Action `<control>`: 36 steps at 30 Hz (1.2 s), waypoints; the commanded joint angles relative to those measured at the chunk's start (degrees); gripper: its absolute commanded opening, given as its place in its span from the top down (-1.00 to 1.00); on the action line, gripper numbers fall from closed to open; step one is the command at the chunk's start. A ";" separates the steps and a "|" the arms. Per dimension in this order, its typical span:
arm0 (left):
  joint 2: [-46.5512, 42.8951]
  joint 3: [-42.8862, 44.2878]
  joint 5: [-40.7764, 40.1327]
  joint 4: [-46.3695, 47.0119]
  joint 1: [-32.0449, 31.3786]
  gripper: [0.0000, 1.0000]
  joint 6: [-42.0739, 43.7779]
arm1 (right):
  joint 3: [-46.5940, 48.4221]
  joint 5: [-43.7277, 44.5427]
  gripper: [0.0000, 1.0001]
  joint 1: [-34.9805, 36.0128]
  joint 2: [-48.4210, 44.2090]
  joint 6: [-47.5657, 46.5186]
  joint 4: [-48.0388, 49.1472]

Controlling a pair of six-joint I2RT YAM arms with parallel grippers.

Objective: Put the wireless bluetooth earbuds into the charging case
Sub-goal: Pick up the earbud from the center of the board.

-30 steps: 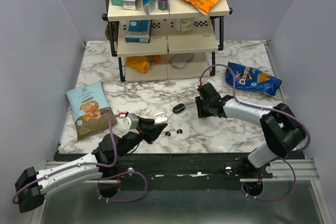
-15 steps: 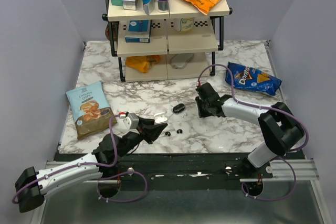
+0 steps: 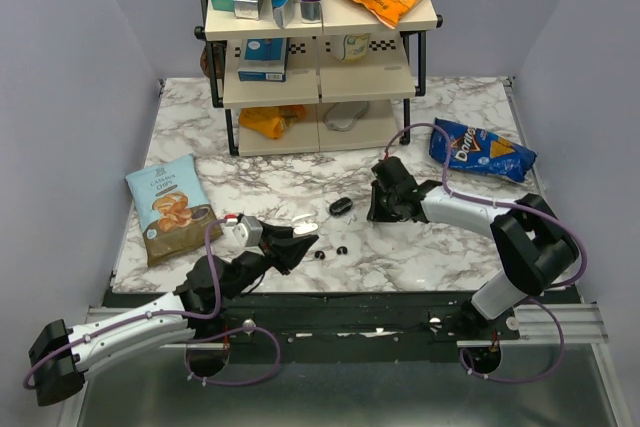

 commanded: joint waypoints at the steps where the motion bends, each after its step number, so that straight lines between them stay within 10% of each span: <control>1: -0.67 -2.08 1.03 -0.39 -0.47 1.00 -0.45 | 0.35 -1.55 0.99 0.34 0.60 6.71 1.89; 23: 5.82 0.38 -1.69 7.50 -0.47 1.00 4.46 | -0.44 4.97 0.99 1.74 -24.42 -3.29 4.53; 36: 30.24 18.20 5.76 27.98 1.90 1.00 16.52 | 18.44 -2.95 0.99 2.62 -33.41 -10.77 -3.73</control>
